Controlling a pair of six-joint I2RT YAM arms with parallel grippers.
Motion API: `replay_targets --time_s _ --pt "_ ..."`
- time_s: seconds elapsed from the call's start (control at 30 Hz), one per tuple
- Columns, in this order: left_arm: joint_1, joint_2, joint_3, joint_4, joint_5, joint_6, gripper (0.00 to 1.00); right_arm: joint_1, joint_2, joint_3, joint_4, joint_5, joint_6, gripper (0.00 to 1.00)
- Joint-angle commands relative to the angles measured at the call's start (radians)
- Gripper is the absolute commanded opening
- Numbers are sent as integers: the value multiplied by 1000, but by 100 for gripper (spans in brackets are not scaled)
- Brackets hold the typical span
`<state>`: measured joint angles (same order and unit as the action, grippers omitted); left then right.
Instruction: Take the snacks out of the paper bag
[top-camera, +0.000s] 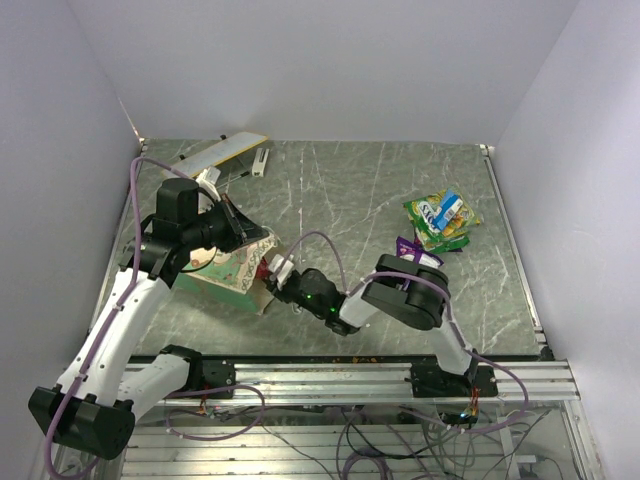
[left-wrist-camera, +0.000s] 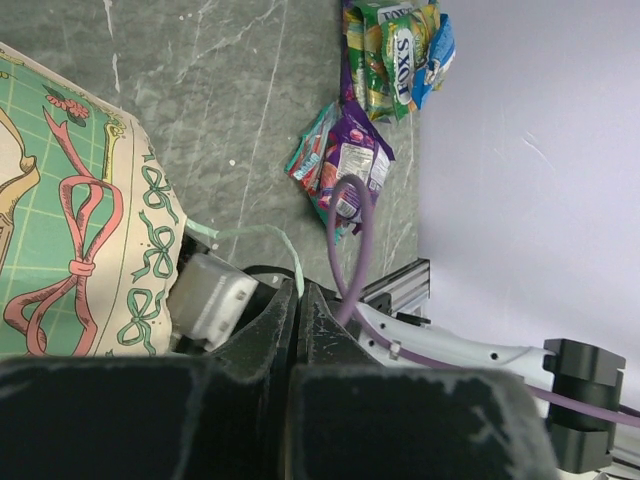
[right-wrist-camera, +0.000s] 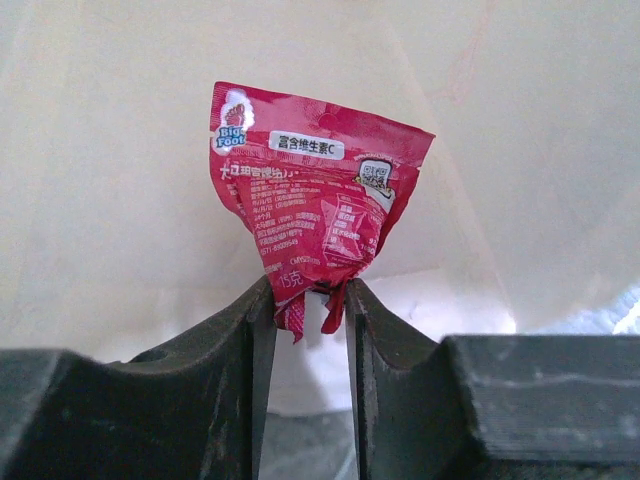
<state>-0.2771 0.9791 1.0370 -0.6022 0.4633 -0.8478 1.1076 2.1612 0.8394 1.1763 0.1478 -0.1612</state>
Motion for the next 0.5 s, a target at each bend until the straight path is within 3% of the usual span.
replay_targets --time_s 0.0,0.17,0.47 --pt "1 11 43 51 -24 -13 7 4 -118 -90 -14 -45 40 31" --pt "2 38 51 91 -30 -21 7 23 -280 -190 -104 -61 76 30" --pt "4 84 94 102 -100 -30 7 49 -620 -336 -459 -13 108 29"
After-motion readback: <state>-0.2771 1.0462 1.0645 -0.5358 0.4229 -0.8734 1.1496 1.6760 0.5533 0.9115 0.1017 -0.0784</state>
